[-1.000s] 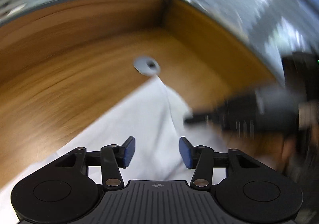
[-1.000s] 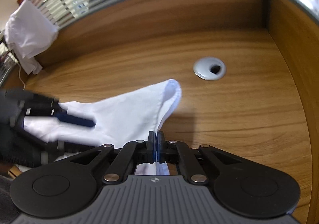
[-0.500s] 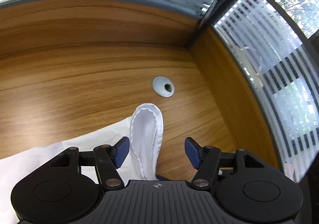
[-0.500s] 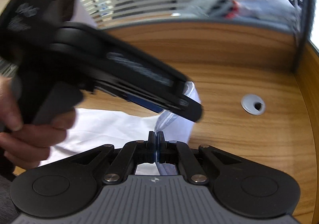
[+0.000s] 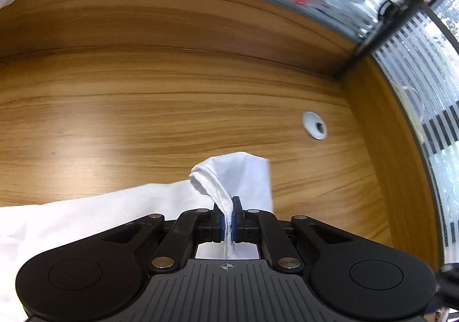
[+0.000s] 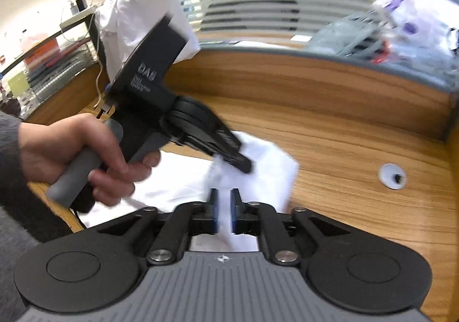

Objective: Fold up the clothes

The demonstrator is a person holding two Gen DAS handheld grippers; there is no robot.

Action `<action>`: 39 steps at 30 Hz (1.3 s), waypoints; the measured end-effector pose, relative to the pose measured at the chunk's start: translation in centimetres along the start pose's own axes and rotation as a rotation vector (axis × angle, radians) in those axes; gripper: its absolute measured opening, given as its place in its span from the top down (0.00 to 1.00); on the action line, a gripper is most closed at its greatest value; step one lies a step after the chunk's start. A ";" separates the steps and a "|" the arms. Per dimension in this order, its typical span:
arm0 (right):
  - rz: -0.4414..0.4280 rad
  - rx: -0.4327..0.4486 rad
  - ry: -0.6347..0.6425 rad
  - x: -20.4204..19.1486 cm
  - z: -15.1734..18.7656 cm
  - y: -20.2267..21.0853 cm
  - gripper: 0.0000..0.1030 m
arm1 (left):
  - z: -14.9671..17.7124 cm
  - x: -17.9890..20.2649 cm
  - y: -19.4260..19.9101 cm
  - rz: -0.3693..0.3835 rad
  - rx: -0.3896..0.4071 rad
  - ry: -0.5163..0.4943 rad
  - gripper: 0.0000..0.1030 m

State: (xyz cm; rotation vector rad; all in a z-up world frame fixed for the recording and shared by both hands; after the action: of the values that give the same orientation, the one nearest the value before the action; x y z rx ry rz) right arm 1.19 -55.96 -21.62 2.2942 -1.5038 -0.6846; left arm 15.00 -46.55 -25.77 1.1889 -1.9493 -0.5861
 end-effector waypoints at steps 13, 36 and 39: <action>0.047 -0.061 -0.008 -3.3 5.5 2.6 0.72 | 2.5 -7.1 -1.2 0.023 -0.059 0.049 0.92; -0.302 -0.178 0.302 -0.9 -0.1 -2.8 0.64 | 8.5 -6.5 16.9 -0.273 0.337 0.272 0.39; -0.365 -0.184 0.344 -0.3 -2.5 -3.9 0.64 | 10.9 -5.2 19.9 -0.331 0.412 0.366 0.35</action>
State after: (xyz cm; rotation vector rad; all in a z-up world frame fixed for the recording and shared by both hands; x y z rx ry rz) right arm 5.42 -54.11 -21.38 2.4097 -0.8448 -0.4591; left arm -2.91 -32.84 -20.21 1.7591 -1.6097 -0.1073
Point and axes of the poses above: each gripper's, at about its wrist camera, not at the fingertips, and y roughly against the way its jaws point, x to its right, z to its underside, the point moved 10 cm from there along -y, roughly the way its jaws point, and after that the axes turned 15 degrees about x, right-handed, at the moved point
